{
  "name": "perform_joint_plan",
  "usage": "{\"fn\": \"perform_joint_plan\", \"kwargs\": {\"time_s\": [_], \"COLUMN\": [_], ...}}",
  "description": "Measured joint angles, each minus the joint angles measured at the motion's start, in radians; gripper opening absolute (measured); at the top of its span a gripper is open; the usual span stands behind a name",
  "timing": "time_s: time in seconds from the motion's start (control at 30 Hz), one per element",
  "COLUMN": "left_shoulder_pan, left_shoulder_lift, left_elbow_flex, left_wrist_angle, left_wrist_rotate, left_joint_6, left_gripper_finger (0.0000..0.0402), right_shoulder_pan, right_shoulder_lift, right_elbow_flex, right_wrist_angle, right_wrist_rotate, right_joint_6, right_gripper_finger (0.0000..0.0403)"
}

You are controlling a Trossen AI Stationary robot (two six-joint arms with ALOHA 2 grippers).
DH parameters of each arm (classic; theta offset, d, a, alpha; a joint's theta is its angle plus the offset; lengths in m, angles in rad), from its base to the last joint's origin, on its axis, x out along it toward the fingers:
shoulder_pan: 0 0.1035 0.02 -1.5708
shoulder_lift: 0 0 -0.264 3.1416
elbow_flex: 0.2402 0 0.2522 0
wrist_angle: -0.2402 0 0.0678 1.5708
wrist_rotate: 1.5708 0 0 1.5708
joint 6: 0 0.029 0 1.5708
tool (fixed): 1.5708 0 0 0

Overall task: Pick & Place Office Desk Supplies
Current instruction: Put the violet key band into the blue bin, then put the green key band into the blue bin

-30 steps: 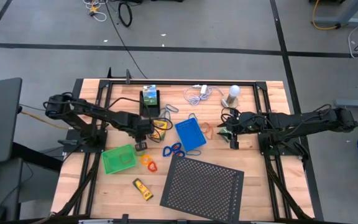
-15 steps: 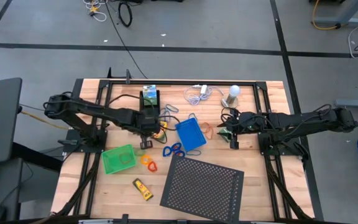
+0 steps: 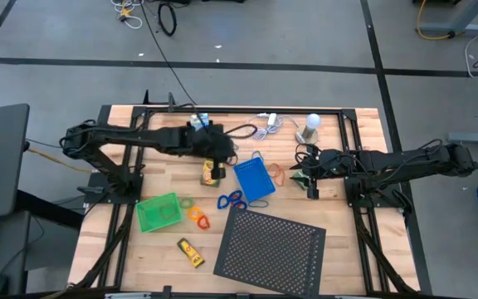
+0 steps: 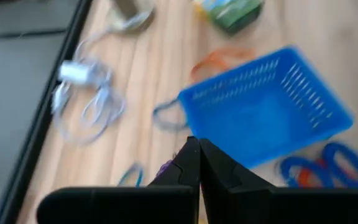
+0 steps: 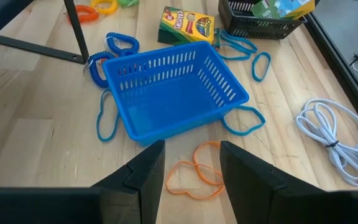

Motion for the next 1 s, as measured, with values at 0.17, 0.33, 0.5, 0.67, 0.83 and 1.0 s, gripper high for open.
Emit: {"fn": "perform_joint_plan", "kwargs": {"time_s": [0.17, 0.33, 0.5, 0.67, 0.83, 1.0], "left_shoulder_pan": [0.04, 0.046, 0.052, 0.054, 0.058, 0.06], "left_shoulder_lift": [0.101, 0.208, 0.259, 0.278, 0.278, 0.268], "left_elbow_flex": [0.0, 0.0, 0.0, 0.0, 0.0, 0.0], "left_wrist_angle": [0.145, 0.279, 0.309, 0.308, 0.322, 0.328], "left_wrist_rotate": [0.173, 0.29, 0.294, 0.328, 0.367, 0.365], "left_joint_6": [0.026, 0.035, 0.029, 0.012, 0.005, 0.013], "left_gripper_finger": [0.0001, 0.0001, 0.0003, 0.0038, 0.0113, 0.0208], "right_shoulder_pan": [0.0, 0.0, 0.0, 0.0, 0.0, 0.0], "right_shoulder_lift": [0.0, 0.0, 0.0, 0.0, 0.0, 0.0], "right_elbow_flex": [0.0, 0.0, 0.0, 0.0, 0.0, 0.0], "right_wrist_angle": [-0.001, -0.001, -0.002, -0.002, -0.002, -0.002], "right_wrist_rotate": [-0.002, -0.002, -0.002, -0.001, 0.001, 0.001], "right_joint_6": [-0.007, -0.008, -0.007, -0.007, -0.007, -0.007], "right_gripper_finger": [0.0164, 0.0164, 0.0164, 0.0164, 0.0164, 0.0164]}}
